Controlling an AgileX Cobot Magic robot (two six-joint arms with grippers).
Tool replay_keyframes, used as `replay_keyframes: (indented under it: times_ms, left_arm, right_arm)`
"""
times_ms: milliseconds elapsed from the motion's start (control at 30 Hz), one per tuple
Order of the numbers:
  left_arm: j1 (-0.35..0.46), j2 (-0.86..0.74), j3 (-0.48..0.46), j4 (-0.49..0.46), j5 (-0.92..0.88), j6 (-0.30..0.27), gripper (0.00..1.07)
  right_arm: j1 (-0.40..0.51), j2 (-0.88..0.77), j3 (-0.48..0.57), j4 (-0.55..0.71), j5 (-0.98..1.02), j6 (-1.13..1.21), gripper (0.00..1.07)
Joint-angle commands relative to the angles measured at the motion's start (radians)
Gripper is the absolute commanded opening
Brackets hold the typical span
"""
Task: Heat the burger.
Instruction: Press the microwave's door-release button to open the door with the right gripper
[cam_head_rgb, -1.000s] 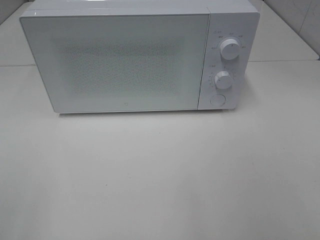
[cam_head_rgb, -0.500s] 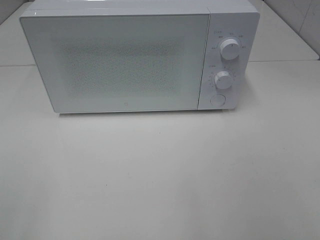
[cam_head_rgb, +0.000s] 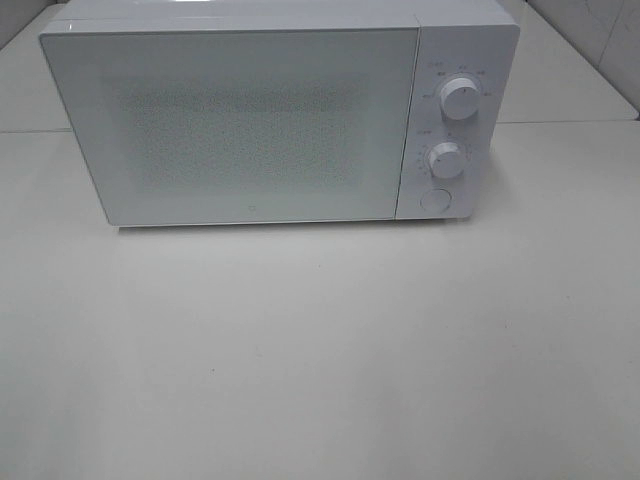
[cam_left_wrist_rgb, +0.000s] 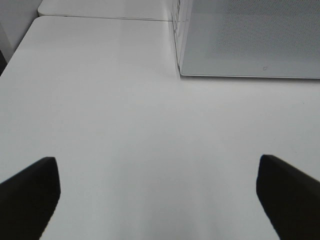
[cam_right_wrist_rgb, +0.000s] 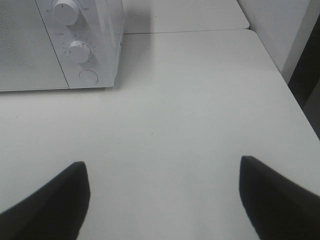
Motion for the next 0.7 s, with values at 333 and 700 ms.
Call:
replay_keyframes:
  times_ms: [333, 700]
  left_arm:
    - [0.003, -0.002, -0.036, -0.005, -0.034, -0.001, 0.98]
    - [0.003, -0.002, 0.001, 0.051, -0.014, -0.002, 0.98]
  right_arm:
    - [-0.006, -0.034, 0.002, 0.0, -0.012, -0.01, 0.75]
    - [-0.006, -0.034, 0.002, 0.0, -0.012, -0.01, 0.75]
